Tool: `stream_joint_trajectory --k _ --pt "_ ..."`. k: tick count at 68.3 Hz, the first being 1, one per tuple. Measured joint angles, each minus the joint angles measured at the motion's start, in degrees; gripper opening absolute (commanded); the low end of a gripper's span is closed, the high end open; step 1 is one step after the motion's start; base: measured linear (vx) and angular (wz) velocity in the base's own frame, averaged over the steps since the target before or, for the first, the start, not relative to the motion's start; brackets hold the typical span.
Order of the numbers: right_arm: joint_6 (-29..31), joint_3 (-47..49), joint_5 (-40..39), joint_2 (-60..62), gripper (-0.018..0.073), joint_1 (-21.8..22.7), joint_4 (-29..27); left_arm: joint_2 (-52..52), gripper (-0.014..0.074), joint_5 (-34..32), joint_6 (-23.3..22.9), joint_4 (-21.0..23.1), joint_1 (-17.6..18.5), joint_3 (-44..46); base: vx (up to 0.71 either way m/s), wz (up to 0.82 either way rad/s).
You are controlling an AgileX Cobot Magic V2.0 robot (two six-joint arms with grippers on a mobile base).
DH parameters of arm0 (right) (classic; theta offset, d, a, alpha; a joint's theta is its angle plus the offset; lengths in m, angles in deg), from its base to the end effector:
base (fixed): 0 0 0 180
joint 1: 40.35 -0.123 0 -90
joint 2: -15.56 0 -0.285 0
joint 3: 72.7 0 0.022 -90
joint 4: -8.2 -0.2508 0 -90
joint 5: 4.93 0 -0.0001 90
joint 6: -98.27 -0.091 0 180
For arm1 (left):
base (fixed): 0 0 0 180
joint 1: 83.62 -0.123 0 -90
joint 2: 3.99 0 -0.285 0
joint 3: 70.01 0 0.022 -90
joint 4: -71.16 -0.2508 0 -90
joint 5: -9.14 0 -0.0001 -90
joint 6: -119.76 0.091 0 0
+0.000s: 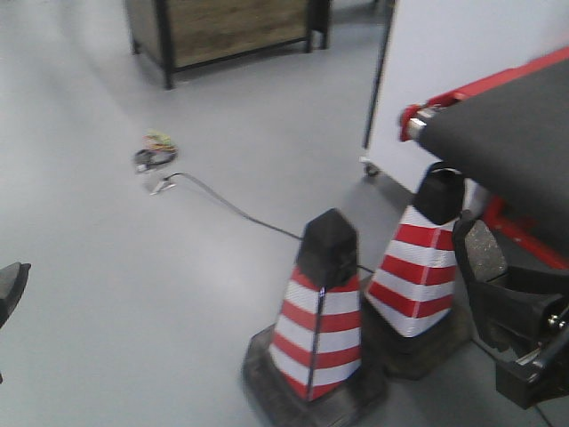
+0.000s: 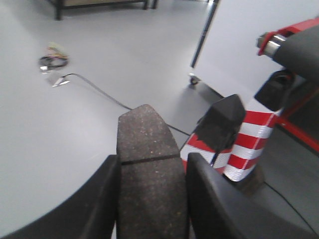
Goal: Move and align brake pads A on conveyor
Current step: 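Drive the base past the red-and-white cones toward the conveyor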
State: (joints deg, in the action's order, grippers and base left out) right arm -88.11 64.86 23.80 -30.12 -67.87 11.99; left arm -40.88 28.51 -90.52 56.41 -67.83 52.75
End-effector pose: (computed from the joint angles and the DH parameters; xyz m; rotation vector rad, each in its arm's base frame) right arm 0.1184 0.0584 0.3160 -0.4151 2.0092 0.3013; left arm 0.1053 -0.0218 0.2626 -0.0649 1.9788 -0.2826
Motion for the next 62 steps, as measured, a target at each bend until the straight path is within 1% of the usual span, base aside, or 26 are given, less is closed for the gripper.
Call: stream_joint_trajectory --k 25,62 --pt "0.0 0.0 0.0 0.0 -0.0008 0.0 0.0 0.0 0.0093 0.0 0.0 0.0 0.0 0.0 0.31 -0.73" --pt "0.0 0.0 0.0 0.0 -0.0008 0.0 0.0 0.0 0.0093 0.0 0.0 0.0 0.0 0.0 0.2 -0.76"
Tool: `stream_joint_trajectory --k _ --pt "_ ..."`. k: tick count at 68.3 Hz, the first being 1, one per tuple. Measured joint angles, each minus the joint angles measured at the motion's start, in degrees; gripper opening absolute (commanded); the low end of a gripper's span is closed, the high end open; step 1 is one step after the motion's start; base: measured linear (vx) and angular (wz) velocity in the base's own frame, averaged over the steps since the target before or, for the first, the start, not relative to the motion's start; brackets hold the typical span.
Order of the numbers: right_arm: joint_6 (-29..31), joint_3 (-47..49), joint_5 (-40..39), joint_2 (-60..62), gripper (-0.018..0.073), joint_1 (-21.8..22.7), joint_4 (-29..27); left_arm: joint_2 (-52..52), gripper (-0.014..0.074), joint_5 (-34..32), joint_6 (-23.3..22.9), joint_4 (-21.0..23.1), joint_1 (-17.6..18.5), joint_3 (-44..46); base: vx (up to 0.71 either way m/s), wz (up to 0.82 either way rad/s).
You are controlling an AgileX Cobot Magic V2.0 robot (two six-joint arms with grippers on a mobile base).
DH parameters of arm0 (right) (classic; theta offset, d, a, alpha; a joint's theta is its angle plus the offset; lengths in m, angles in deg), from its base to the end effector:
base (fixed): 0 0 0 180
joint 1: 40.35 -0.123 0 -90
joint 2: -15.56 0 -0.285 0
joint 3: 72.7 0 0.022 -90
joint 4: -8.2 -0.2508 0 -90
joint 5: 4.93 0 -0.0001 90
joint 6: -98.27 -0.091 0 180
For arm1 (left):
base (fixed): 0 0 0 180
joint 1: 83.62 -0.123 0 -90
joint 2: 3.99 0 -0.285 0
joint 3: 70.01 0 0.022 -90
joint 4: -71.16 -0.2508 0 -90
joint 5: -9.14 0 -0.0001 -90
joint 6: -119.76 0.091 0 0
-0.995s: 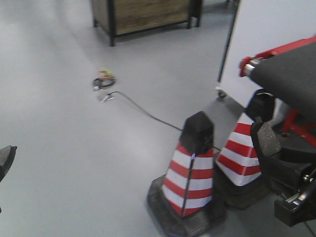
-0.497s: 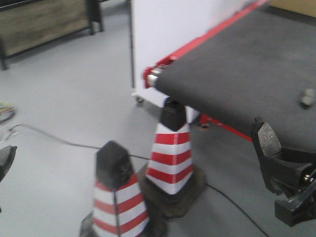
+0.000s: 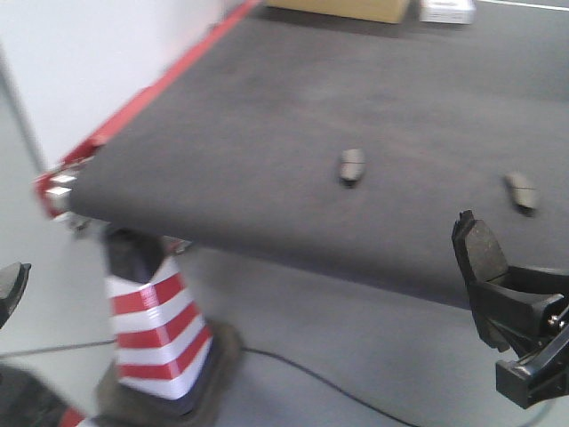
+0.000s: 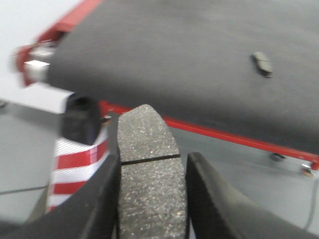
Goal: Move and align brake pads A on conveyor
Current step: 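Drive the base past the red-and-white cones toward the conveyor, then position the base at the conveyor facing the two placed pads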
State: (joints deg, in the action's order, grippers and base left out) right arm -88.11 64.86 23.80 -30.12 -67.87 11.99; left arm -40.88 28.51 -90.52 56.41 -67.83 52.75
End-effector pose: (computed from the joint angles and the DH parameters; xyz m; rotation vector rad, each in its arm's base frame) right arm 0.1184 0.0584 0.3160 -0.4151 2.0092 0.3013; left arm 0.1053 -0.0218 0.2626 -0.0649 1.9788 -0.2826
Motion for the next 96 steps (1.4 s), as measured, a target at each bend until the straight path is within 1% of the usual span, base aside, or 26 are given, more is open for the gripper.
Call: stream_joint_trajectory --k 26,40,77,96 --pt "0.0 0.0 0.0 0.0 -0.0008 0.0 0.0 0.0 0.0093 0.0 0.0 0.0 0.0 0.0 0.17 -0.65" --pt "0.0 0.0 0.0 0.0 -0.0008 0.0 0.0 0.0 0.0093 0.0 0.0 0.0 0.0 0.0 0.21 -0.39" --pt "0.0 0.0 0.0 0.0 -0.0008 0.0 0.0 0.0 0.0093 0.0 0.0 0.0 0.0 0.0 0.3 -0.01" --pt "0.0 0.0 0.0 0.0 -0.0008 0.0 0.0 0.0 0.0093 0.0 0.0 0.0 0.0 0.0 0.12 0.12"
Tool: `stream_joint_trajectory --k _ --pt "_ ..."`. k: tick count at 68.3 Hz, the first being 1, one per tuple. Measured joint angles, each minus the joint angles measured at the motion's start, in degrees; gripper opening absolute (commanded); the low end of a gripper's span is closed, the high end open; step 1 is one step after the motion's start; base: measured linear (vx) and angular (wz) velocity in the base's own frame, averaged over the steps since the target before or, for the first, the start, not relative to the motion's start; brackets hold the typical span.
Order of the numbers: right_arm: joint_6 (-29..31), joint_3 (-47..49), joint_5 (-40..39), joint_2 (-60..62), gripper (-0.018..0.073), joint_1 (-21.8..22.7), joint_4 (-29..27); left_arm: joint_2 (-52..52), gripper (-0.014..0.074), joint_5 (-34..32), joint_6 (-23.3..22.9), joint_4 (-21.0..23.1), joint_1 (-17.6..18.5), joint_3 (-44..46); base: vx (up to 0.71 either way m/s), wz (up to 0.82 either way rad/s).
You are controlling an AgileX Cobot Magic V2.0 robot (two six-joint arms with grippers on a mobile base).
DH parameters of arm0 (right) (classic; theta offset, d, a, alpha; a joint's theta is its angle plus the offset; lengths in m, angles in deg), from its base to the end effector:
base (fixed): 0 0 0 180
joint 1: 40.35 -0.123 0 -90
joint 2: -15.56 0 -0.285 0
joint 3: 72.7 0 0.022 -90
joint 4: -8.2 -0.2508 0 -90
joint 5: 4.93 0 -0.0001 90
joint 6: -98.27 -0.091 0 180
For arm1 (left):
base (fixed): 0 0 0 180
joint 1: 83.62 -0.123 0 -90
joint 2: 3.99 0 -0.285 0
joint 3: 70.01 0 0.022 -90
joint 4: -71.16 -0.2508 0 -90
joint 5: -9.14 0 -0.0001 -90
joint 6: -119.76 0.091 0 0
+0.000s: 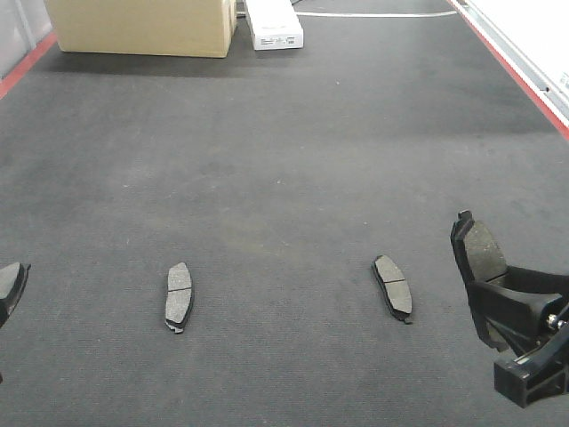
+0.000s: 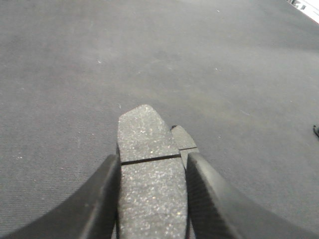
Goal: Move and align brake pads A on conveyor
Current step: 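Position the base at the conveyor facing the two placed pads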
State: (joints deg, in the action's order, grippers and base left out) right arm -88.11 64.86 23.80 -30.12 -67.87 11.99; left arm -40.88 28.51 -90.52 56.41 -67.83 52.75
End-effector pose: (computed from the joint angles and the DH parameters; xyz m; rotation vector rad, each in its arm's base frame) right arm 0.1184 0.0584 0.3160 -0.4151 2.0092 0.3013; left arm 0.1053 -0.0218 0.2626 -0.0649 1.9788 -0.2826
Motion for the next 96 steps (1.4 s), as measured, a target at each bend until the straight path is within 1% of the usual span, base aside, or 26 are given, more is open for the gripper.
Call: stream_joint_trajectory --k 85,96 --pt "0.0 0.0 0.0 0.0 -0.0008 0.0 0.0 0.0 0.0093 0.0 0.0 0.0 0.0 0.0 0.0 0.0" --pt "0.0 0.0 0.0 0.0 -0.0008 0.0 0.0 0.0 0.0093 -1.7 0.0 0.0 0.0 0.0 0.0 0.0"
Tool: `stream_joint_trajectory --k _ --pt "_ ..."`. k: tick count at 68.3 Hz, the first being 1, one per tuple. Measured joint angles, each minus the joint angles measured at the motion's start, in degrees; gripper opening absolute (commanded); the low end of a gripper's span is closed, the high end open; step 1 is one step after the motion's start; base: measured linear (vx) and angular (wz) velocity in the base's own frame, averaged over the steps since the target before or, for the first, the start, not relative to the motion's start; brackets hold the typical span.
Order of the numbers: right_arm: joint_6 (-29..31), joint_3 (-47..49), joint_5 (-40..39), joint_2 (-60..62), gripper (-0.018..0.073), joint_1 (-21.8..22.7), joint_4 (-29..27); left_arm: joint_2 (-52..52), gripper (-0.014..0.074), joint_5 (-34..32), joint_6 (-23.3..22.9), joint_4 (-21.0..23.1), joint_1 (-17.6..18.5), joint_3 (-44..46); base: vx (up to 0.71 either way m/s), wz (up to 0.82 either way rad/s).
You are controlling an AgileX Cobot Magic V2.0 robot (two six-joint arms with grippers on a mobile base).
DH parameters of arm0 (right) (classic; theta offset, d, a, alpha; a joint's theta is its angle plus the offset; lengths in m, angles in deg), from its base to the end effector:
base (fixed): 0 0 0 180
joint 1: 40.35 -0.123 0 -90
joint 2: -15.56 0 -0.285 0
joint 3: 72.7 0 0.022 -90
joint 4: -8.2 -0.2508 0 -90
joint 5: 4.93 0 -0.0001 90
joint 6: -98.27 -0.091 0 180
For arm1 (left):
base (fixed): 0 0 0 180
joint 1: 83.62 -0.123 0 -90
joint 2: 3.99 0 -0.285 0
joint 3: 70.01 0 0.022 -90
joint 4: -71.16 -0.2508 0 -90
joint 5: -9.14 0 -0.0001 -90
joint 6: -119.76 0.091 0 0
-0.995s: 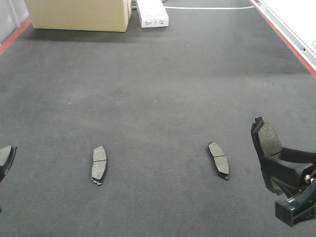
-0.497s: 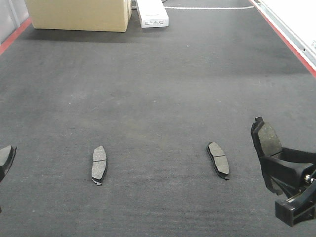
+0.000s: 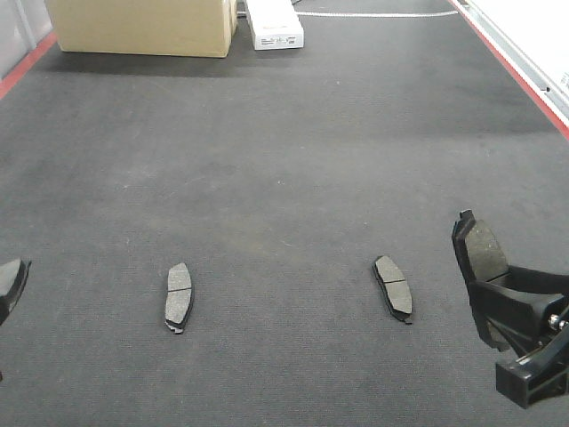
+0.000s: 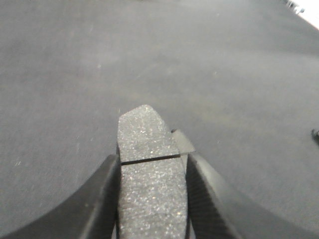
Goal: Move and align brake pads A on conveyor
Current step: 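Position the base at the conveyor facing the two placed pads, then lower the left gripper's pad onto the belt beside the nearer placed pad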
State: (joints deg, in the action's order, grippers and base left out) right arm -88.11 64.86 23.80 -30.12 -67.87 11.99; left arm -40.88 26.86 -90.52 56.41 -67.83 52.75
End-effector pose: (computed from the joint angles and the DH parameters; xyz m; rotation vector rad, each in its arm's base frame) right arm 0.1184 0.0584 0.3160 -0.4151 2.0092 0.3013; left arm 0.1061 -0.0227 0.2649 -0.0588 1.9519 -0.2948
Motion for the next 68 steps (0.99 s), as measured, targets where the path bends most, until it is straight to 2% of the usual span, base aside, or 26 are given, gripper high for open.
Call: stream_joint_trajectory --k 15,28,34,39,55,61,68 --pt "0.0 0.0 0.0 0.0 -0.0008 0.0 0.0 -0.1 0.0093 -7.0 0.0 0.0 0.0 0.0 0.0 0.0" --pt "0.0 0.0 0.0 0.0 -0.0008 0.0 0.0 -5.0 0.0093 -22.1 -0.2 -0.2 0.3 0.0 0.0 0.0" --pt "0.0 0.0 0.0 0.0 -0.0008 0.0 0.0 -9.9 0.0093 -28.2 -0.4 -0.4 2.1 0.1 0.0 0.0" --pt "0.0 0.0 0.0 0.0 -0.0008 0.0 0.0 -15.5 0.0093 -30.4 -0.5 -0.6 5.0 1.5 0.0 0.0" --pt "0.0 0.0 0.0 0.0 -0.0008 0.0 0.0 -38.5 0.0094 -29.2 -0.5 0.2 16.6 15.0 0.0 0.0" --pt "0.0 0.0 0.0 0.0 -0.0008 0.0 0.0 -48.3 0.01 -25.9 -0.5 5.0 18.8 21.1 0.0 0.0" --pt "0.0 0.0 0.0 0.0 -0.0008 0.0 0.0 -56.8 0.0115 -22.8 -0.5 10.8 18.8 26.1 0.0 0.0"
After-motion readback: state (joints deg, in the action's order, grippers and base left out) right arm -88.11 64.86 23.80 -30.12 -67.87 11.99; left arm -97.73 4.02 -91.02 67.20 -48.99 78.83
